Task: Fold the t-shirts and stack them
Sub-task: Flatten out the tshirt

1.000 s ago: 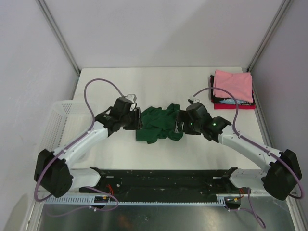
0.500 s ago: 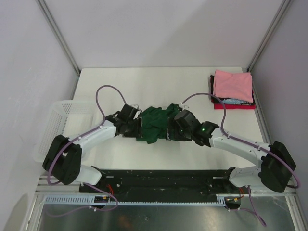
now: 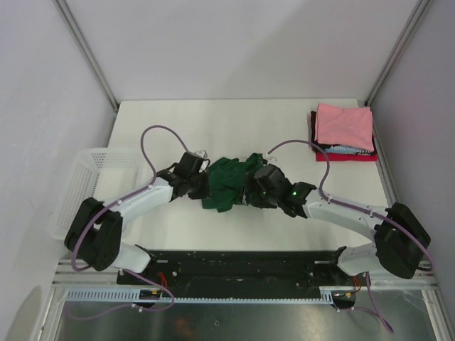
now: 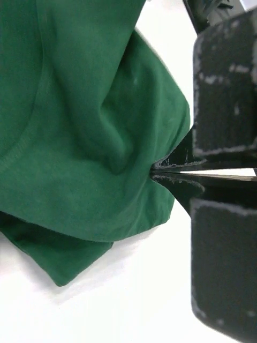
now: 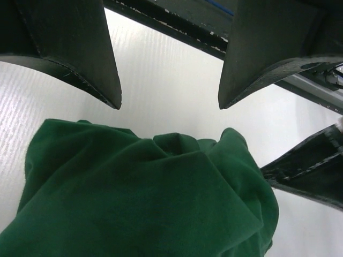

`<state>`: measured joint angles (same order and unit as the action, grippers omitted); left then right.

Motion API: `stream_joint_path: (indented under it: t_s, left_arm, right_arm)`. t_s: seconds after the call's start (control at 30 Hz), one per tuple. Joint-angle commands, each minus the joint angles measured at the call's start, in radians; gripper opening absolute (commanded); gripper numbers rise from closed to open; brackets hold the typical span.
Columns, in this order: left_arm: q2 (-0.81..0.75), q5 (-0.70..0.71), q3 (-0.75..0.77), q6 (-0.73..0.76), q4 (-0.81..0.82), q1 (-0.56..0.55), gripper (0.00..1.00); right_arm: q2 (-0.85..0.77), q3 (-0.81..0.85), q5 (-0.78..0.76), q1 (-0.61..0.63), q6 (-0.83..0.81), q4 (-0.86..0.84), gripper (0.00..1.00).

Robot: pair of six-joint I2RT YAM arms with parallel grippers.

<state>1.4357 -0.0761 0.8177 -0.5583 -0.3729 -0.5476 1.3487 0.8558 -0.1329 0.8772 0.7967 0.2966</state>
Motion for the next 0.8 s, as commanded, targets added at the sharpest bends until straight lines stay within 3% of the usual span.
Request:
stream_joint_path:
  t_s: [0.0, 0.23, 0.4, 0.53, 0.6, 0.77]
  left_arm:
    - [-0.146, -0.002, 0.053, -0.013, 0.042, -0.004, 0.01]
    - [-0.232, 0.081, 0.138, 0.002, -0.072, -0.002, 0.0]
    - [-0.214, 0.095, 0.088, -0.018, -0.098, 0.01, 0.21]
    - [-0.215, 0.1, 0.046, -0.017, -0.097, 0.011, 0.34]
    - [-0.214, 0.101, 0.028, -0.008, -0.097, 0.014, 0.4]
    - [-0.189, 0.089, -0.04, -0.002, -0.071, 0.016, 0.49]
  right_arm:
    - [0.039, -0.017, -0.042, 0.017, 0.044, -0.1, 0.77]
    - [0.083, -0.024, -0.073, 0.055, 0.084, -0.166, 0.76]
    - [0.144, -0.024, -0.099, 0.069, 0.1, -0.217, 0.75]
    - [0.18, -0.023, -0.132, 0.064, 0.08, -0.274, 0.69]
    - [0.188, -0.018, -0.146, 0.057, 0.07, -0.282, 0.59]
    - [0.16, 0.015, -0.18, 0.033, 0.047, -0.241, 0.08]
